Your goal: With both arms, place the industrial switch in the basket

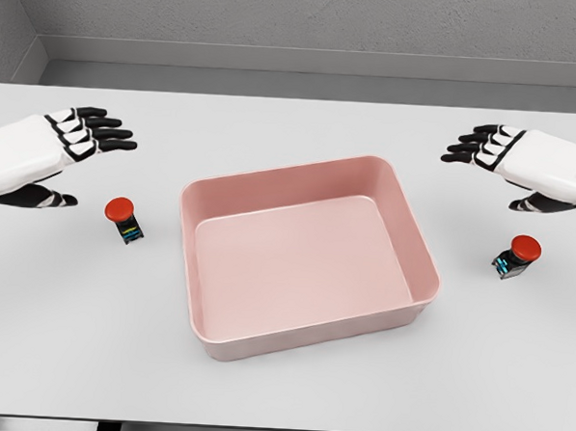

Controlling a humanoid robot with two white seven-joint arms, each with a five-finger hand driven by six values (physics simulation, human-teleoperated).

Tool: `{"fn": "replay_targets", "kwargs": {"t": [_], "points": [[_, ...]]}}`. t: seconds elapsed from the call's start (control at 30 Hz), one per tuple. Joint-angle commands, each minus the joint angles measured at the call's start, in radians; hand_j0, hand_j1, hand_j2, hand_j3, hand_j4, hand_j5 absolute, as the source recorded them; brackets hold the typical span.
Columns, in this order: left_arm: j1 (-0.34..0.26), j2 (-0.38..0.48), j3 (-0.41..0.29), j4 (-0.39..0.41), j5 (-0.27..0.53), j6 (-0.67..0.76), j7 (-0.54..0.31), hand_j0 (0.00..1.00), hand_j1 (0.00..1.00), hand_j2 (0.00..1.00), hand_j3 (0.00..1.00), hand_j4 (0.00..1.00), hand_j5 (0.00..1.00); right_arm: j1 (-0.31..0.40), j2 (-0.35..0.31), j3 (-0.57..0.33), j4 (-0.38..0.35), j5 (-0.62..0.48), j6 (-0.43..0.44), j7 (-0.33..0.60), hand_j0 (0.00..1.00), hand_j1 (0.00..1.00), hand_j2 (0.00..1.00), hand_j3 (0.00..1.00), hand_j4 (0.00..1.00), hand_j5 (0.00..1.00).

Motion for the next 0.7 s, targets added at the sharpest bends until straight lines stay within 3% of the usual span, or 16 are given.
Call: {"fn": "replay_targets", "kwargs": {"t": [0.0, 0.1, 0.17, 0.23, 0.33, 0.53, 0.67], "points": [[0.0, -0.002, 0.0, 0.0, 0.0, -0.001, 0.001, 1.0, 1.0, 1.0, 1.0, 1.0, 1.0, 0.0, 0.0, -0.001, 0.002, -0.003, 0.0, -0.001, 1.0, 1.0, 1.0, 1.0, 1.0, 1.0], [0.0, -0.003, 0.0, 0.0, -0.003, -0.001, -0.002, 1.0, 1.0, 1.0, 1.0, 1.0, 1.0, 0.0, -0.006, -0.015, 0.036, 0.034, 0.0, -0.001, 1.0, 1.0, 1.0, 1.0, 1.0, 1.0], [-0.003, -0.005, -0.028, -0.002, -0.015, -0.001, -0.061, 1.0, 1.0, 1.0, 1.0, 1.0, 1.0, 0.0, -0.009, -0.05, 0.042, 0.113, 0.0, -0.001, 1.0, 1.0, 1.0, 1.0, 1.0, 1.0], [-0.008, -0.011, -0.06, -0.002, -0.011, -0.001, -0.147, 1.0, 1.0, 1.0, 1.0, 1.0, 1.0, 0.0, -0.026, -0.062, 0.042, 0.136, 0.0, -0.001, 1.0, 1.0, 1.0, 1.0, 1.0, 1.0], [-0.044, -0.012, -0.063, -0.008, -0.005, -0.001, -0.368, 1.0, 1.0, 1.0, 1.0, 1.0, 1.0, 0.002, -0.027, -0.053, 0.042, 0.212, 0.0, -0.001, 1.0, 1.0, 1.0, 1.0, 1.0, 1.0], [-0.083, -0.022, -0.06, -0.011, -0.003, -0.001, -0.381, 1.0, 1.0, 1.0, 1.0, 1.0, 1.0, 0.029, -0.027, -0.012, 0.042, 0.296, 0.0, 0.001, 1.0, 1.0, 1.0, 1.0, 1.0, 1.0], [-0.103, -0.068, -0.057, -0.015, -0.003, 0.145, -0.446, 1.0, 1.0, 1.0, 1.0, 1.0, 1.0, 0.029, -0.031, 0.004, 0.076, 0.319, 0.0, 0.001, 1.0, 1.0, 1.0, 1.0, 1.0, 1.0]]}}
